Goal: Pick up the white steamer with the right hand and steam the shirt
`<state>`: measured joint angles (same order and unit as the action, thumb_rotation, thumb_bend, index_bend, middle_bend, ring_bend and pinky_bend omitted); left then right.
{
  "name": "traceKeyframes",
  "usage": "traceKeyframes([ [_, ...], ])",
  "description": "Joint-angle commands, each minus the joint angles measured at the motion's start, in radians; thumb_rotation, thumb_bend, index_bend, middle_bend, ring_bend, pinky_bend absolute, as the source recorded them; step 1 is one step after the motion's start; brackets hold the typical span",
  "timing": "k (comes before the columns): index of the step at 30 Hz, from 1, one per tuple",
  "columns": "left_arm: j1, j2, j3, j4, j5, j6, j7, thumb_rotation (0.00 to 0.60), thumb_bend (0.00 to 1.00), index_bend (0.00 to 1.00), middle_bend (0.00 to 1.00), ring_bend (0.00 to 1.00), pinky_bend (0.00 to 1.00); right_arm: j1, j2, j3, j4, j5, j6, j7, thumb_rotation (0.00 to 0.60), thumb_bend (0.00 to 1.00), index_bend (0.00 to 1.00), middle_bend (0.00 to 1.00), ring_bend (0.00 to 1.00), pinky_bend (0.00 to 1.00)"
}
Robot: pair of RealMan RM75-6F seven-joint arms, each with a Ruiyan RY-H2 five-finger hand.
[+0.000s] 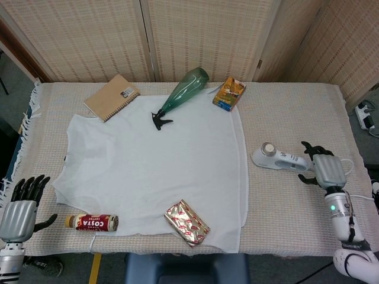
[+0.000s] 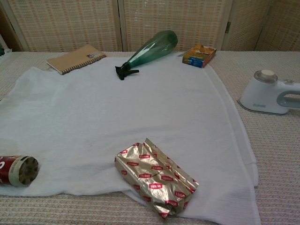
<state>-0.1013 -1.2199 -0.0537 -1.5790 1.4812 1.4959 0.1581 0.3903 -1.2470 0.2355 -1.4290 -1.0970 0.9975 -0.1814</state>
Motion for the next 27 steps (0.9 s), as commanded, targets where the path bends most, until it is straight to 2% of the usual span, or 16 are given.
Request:
traceKeyframes([
  [1, -0.002, -0.001, 0.000, 0.002, 0.000, -0.004, 0.001, 0.600, 0.20, 0.13, 0.12, 0.10, 0.08, 0.056, -0.045, 0.017, 0.068, 0.048, -0.068, -0.011, 0.600, 0.21, 0.18, 0.31, 0.20, 0.25],
  [11, -0.004, -0.004, 0.000, 0.014, -0.010, -0.014, -0.006, 0.600, 0.20, 0.14, 0.12, 0.10, 0.08, 0.117, -0.123, 0.006, 0.178, 0.101, -0.135, -0.018, 0.600, 0.24, 0.28, 0.40, 0.27, 0.28],
  [24, -0.009, -0.018, 0.002, 0.031, -0.012, -0.026, -0.015, 0.600, 0.20, 0.14, 0.12, 0.09, 0.08, 0.136, -0.182, -0.006, 0.261, 0.128, -0.150, 0.008, 0.600, 0.28, 0.40, 0.50, 0.38, 0.32],
  [27, -0.011, -0.019, 0.002, 0.034, -0.013, -0.028, -0.016, 0.600, 0.20, 0.14, 0.12, 0.09, 0.09, 0.137, -0.194, -0.008, 0.279, 0.120, -0.146, 0.020, 0.600, 0.32, 0.44, 0.53, 0.41, 0.36],
])
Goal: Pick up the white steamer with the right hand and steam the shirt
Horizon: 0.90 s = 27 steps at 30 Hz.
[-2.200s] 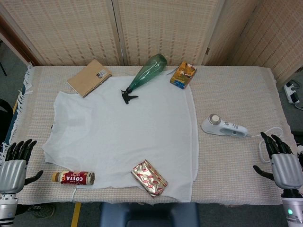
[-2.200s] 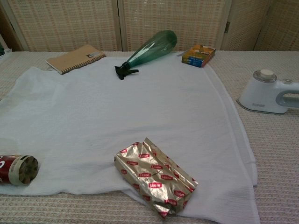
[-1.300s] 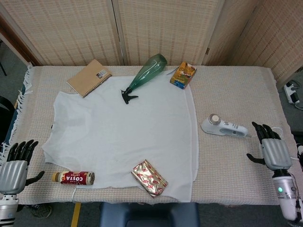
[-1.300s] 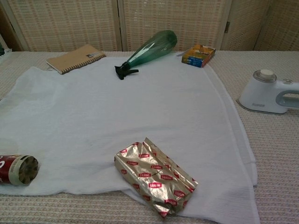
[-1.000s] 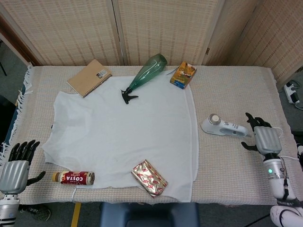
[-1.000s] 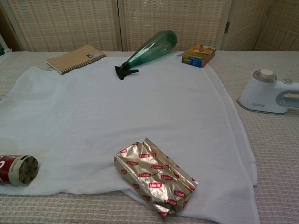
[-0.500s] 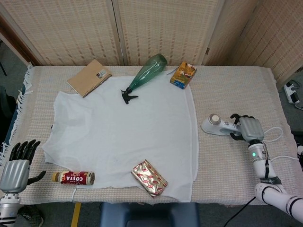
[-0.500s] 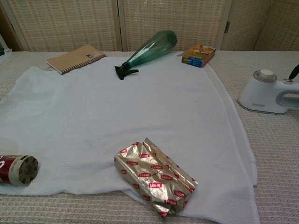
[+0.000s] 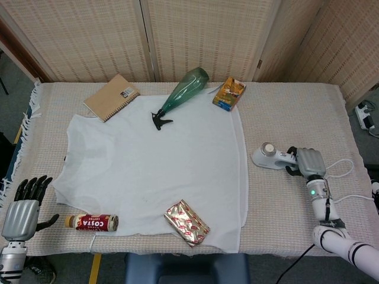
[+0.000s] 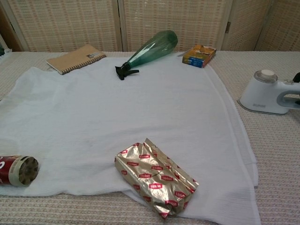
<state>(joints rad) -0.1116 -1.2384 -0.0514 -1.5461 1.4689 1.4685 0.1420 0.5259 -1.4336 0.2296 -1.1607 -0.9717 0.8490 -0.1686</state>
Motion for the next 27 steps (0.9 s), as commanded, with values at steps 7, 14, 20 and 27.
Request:
traceKeyframes([
  [7, -0.003, -0.005, -0.001, 0.007, -0.003, -0.004, -0.001, 0.600, 0.20, 0.14, 0.12, 0.09, 0.09, 0.005, -0.026, -0.009, 0.044, -0.025, -0.001, 0.035, 0.600, 0.36, 0.48, 0.56, 0.44, 0.45],
  [14, -0.006, -0.011, 0.000, 0.012, -0.006, -0.011, -0.002, 0.600, 0.20, 0.14, 0.12, 0.09, 0.09, 0.001, -0.049, -0.022, 0.078, -0.075, 0.005, 0.092, 0.600, 0.40, 0.56, 0.62, 0.50, 0.59],
  [20, -0.013, -0.014, -0.004, 0.020, 0.004, -0.010, -0.013, 0.600, 0.20, 0.15, 0.12, 0.09, 0.09, -0.002, -0.078, -0.041, 0.126, -0.159, 0.021, 0.188, 0.600, 0.46, 0.66, 0.70, 0.59, 0.68],
  [27, -0.035, -0.025, -0.010, 0.037, 0.036, -0.010, -0.044, 0.600, 0.20, 0.18, 0.15, 0.12, 0.11, -0.008, -0.077, -0.075, 0.151, -0.309, 0.060, 0.396, 0.600, 0.53, 0.76, 0.81, 0.70, 0.79],
])
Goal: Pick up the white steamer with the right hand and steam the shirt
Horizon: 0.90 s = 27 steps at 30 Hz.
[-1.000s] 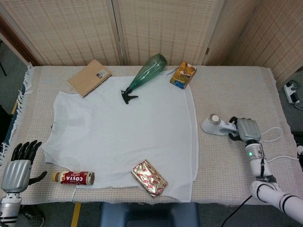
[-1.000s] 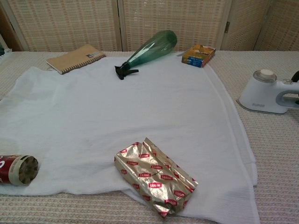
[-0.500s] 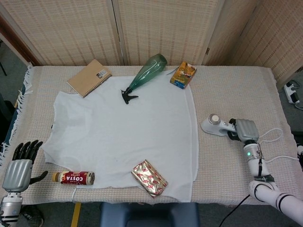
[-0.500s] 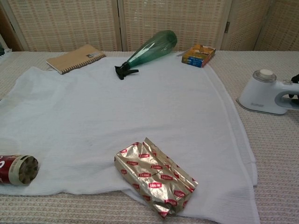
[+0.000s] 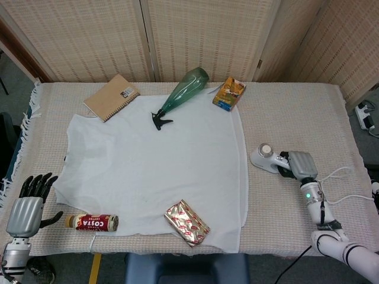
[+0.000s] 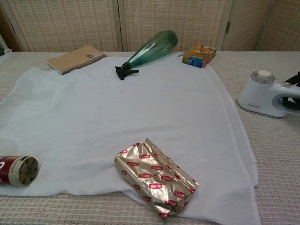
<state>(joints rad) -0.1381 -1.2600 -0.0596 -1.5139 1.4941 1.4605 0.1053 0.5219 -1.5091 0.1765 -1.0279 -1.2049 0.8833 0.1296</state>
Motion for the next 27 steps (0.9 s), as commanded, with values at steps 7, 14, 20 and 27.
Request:
traceKeyframes([
  [7, -0.070, -0.012, -0.027, 0.036, 0.076, -0.007, -0.075, 0.600, 0.20, 0.22, 0.21, 0.18, 0.16, -0.017, 0.029, -0.034, -0.014, -0.166, 0.108, 0.236, 0.600, 0.56, 0.81, 0.86, 0.76, 0.84],
  [14, -0.177, -0.030, -0.067, 0.095, 0.157, -0.030, -0.180, 0.600, 0.27, 0.34, 0.37, 0.32, 0.27, -0.018, 0.103, -0.015, -0.147, -0.180, 0.145, 0.253, 0.600, 0.63, 0.82, 0.87, 0.79, 0.87],
  [20, -0.299, -0.041, -0.085, 0.108, 0.194, -0.134, -0.232, 0.600, 0.36, 0.39, 0.41, 0.36, 0.28, 0.015, 0.177, 0.012, -0.281, -0.177, 0.126, 0.204, 0.600, 0.66, 0.82, 0.88, 0.80, 0.87],
  [27, -0.459, -0.021, -0.073, 0.037, 0.122, -0.443, -0.264, 0.600, 0.39, 0.28, 0.27, 0.20, 0.15, 0.074, 0.197, 0.052, -0.388, -0.138, 0.072, 0.155, 0.600, 0.67, 0.83, 0.89, 0.80, 0.88],
])
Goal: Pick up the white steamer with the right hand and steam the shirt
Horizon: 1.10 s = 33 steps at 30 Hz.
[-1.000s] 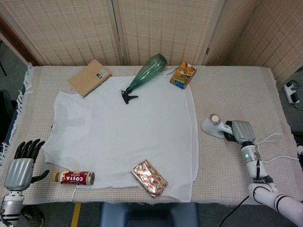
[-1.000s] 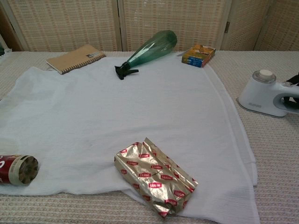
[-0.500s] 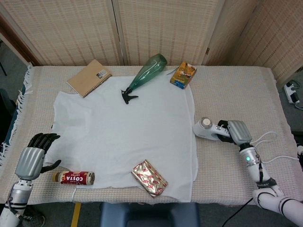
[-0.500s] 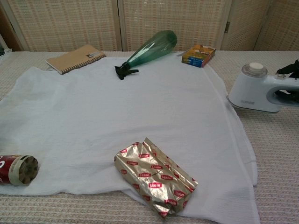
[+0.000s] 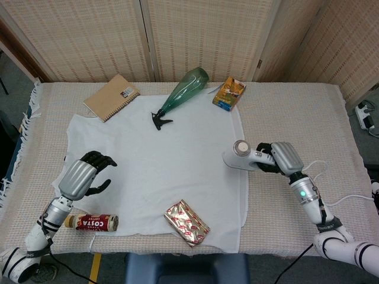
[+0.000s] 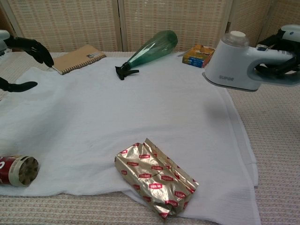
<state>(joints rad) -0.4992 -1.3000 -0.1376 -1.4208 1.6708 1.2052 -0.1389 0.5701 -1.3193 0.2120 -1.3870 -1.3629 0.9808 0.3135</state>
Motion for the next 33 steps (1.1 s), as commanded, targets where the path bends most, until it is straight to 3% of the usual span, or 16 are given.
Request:
traceKeyframes([
  [1, -0.124, 0.020, 0.000, -0.073, -0.085, -0.244, -0.022, 0.597, 0.38, 0.26, 0.24, 0.16, 0.12, 0.036, 0.003, 0.019, -0.036, 0.030, -0.038, -0.049, 0.600, 0.67, 0.83, 0.89, 0.80, 0.88],
  [2, -0.142, 0.017, -0.005, -0.080, -0.109, -0.281, -0.024, 0.590, 0.39, 0.26, 0.23, 0.15, 0.11, 0.043, -0.002, 0.021, -0.040, 0.039, -0.046, -0.063, 0.600, 0.67, 0.83, 0.89, 0.80, 0.88],
  [6, -0.210, -0.016, -0.022, -0.064, -0.220, -0.425, 0.003, 0.443, 0.41, 0.23, 0.18, 0.09, 0.03, 0.074, -0.028, 0.030, -0.047, 0.078, -0.077, -0.115, 0.600, 0.68, 0.83, 0.89, 0.80, 0.88],
  [10, -0.246, -0.061, -0.016, -0.013, -0.304, -0.499, 0.061, 0.439, 0.42, 0.22, 0.15, 0.06, 0.01, 0.100, -0.064, 0.032, -0.039, 0.110, -0.096, -0.163, 0.600, 0.69, 0.83, 0.89, 0.80, 0.88],
  [16, -0.255, -0.109, 0.008, 0.023, -0.397, -0.522, 0.165, 0.437, 0.41, 0.21, 0.14, 0.04, 0.00, 0.138, -0.127, 0.036, 0.001, 0.154, -0.133, -0.201, 0.600, 0.70, 0.82, 0.89, 0.80, 0.88],
  [24, -0.286, -0.121, 0.019, 0.013, -0.507, -0.609, 0.168, 0.433, 0.41, 0.16, 0.11, 0.01, 0.00, 0.195, -0.235, 0.038, 0.078, 0.173, -0.158, -0.242, 0.600, 0.71, 0.82, 0.89, 0.80, 0.88],
  [33, -0.306, -0.137, 0.037, 0.012, -0.561, -0.605, 0.217, 0.431, 0.41, 0.13, 0.10, 0.00, 0.00, 0.247, -0.346, 0.017, 0.164, 0.151, -0.168, -0.303, 0.600, 0.71, 0.82, 0.89, 0.80, 0.88],
])
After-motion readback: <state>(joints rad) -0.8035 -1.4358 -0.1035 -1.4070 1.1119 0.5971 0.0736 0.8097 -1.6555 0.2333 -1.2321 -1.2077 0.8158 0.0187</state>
